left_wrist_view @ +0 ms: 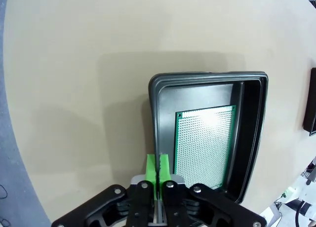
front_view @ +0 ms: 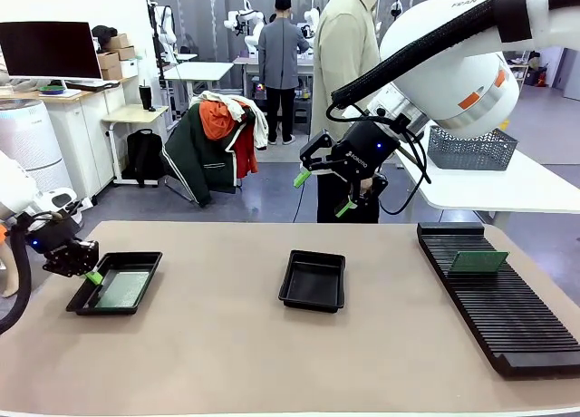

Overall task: Inspect and transfer BCBs to ESD trays.
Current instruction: Pick up the ESD tray and place it on the left side of the table.

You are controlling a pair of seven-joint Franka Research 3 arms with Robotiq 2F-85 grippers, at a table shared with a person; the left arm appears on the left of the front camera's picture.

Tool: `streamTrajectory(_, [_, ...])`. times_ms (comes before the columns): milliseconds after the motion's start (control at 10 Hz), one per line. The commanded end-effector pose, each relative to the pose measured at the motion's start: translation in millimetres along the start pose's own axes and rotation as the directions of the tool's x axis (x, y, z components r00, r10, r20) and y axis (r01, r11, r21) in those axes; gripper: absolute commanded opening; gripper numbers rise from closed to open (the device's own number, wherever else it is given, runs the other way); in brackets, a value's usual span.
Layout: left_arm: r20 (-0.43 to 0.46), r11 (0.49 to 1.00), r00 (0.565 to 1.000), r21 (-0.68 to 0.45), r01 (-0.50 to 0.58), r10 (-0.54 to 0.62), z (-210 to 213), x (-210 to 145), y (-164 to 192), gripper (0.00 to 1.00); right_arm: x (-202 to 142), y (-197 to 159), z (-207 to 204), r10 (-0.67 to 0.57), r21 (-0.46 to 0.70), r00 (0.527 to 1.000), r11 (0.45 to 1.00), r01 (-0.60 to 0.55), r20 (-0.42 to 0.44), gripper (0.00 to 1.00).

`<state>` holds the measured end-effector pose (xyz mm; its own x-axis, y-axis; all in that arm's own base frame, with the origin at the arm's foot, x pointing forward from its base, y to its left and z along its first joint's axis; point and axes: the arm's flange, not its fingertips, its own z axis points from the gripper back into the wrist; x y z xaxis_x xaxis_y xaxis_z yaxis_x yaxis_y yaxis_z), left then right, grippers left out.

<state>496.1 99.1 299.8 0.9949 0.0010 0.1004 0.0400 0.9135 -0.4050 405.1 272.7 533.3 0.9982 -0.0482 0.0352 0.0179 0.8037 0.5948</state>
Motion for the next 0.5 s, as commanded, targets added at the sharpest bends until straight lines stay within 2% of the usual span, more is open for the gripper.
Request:
streamTrajectory(0, [0.035,1.000,0.999,-0.013,0.021,-0.021,-4.1,-6.1,-2.9,0.03,2.0,-0.2,-1.4,0.000,-0.007,1.000,1.000,0.000,0.002,1.00])
streamTrajectory(100, [0.000,1.000,1.000,0.000,0.000,0.000,0.0,0.0,0.0,0.03,2.0,-0.2,-1.4,0.000,-0.007,1.000,1.000,0.000,0.002,1.00])
streamTrajectory(400, [0.000,1.000,1.000,0.000,0.000,0.000,0.0,0.0,0.0,0.03,2.0,-0.2,-1.4,0.000,-0.007,1.000,1.000,0.000,0.002,1.00])
